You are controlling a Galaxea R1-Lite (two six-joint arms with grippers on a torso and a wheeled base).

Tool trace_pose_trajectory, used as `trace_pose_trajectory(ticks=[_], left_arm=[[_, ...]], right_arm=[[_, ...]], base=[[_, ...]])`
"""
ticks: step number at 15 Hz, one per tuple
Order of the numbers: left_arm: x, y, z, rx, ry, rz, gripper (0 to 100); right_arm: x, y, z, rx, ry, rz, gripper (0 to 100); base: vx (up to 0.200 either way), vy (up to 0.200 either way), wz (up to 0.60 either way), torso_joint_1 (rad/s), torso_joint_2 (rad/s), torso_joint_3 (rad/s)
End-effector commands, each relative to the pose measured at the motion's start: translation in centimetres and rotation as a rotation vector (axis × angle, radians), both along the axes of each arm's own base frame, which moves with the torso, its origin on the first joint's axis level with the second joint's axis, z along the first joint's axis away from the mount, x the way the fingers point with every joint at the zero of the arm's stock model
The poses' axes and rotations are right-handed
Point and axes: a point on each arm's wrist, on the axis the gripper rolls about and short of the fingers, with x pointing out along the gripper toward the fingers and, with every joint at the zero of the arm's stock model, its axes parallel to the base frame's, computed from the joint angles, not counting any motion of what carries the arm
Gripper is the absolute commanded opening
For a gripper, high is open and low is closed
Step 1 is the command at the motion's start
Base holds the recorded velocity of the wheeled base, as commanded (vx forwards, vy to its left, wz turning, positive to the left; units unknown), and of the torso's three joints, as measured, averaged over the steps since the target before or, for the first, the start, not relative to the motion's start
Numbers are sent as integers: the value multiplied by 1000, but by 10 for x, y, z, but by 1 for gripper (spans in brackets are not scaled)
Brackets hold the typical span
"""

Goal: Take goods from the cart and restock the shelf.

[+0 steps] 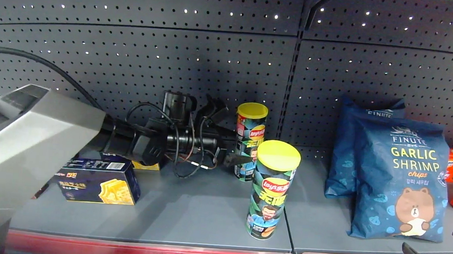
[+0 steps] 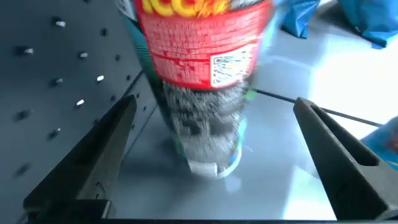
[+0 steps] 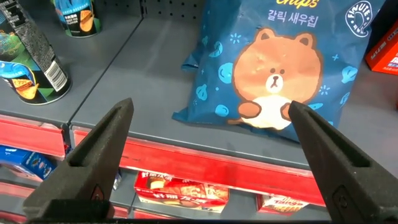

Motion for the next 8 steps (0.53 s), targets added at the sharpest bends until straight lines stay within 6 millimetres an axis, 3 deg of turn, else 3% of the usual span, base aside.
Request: trace_pose_trajectory(ticks=[1,8], left_arm=[[-27,13,31,-8,-36,23,100],[-97,49,65,12,-53,126,100]], right_arm=[[1,1,-1,-5,8,6,100],[19,31,1,-70,87,142,100]], base=[[0,0,0,0,0,0],[0,0,0,0,0,0]])
